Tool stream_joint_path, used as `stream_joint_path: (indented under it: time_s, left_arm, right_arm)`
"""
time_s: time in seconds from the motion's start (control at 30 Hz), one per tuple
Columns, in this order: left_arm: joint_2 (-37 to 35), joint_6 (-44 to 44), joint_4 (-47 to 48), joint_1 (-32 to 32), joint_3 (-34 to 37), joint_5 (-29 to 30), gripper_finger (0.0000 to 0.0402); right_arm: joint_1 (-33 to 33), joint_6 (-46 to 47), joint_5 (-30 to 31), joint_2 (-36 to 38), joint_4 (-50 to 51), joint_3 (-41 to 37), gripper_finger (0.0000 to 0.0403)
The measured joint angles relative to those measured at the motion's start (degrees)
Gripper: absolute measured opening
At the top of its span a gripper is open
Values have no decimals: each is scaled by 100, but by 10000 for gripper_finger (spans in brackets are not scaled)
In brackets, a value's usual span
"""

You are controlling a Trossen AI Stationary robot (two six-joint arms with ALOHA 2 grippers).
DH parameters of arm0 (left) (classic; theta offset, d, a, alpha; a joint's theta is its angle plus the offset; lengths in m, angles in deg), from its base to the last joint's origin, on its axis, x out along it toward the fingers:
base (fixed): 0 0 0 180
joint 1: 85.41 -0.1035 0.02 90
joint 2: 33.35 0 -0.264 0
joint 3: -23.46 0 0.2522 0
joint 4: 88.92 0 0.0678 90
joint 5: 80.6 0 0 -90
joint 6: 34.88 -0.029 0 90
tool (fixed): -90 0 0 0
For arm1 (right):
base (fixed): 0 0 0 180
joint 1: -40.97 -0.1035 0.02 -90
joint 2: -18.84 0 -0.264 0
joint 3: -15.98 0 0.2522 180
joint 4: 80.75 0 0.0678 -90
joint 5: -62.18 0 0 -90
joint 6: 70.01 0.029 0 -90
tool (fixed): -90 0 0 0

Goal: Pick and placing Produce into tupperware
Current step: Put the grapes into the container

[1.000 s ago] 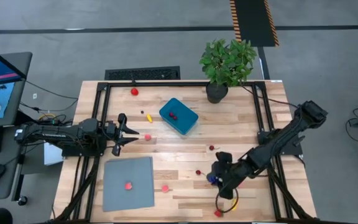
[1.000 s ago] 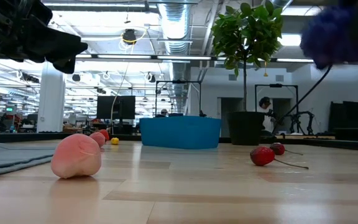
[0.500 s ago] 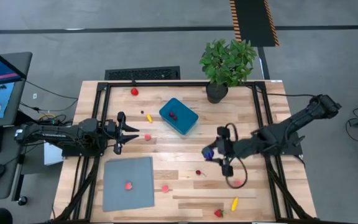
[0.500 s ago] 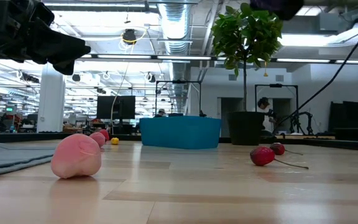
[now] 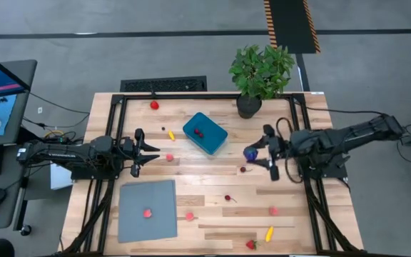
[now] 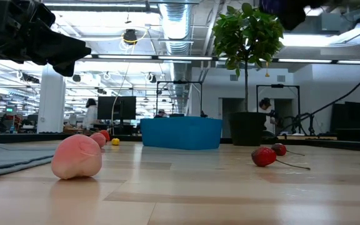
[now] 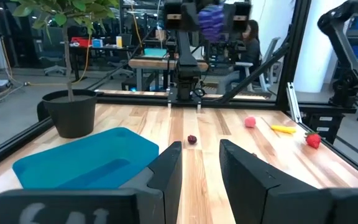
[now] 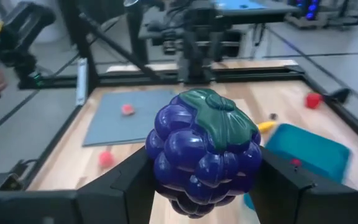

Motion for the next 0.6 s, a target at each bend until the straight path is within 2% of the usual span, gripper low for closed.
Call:
stream_joint_path:
  time_s: [0.23,0.43,0.6]
  left_arm:
    - [-1,89,37,0,0,2,99]
    - [-1,112,37,-1,0,2,99]
    - [-1,123,37,-1,0,0,99]
  right_arm:
    - [940,44,-409,1204,-170,-874,235]
    - [1757,301,-1204,2092,-435,-1505,235]
    - [2195,424,-1497,2694,-769,-1914,235]
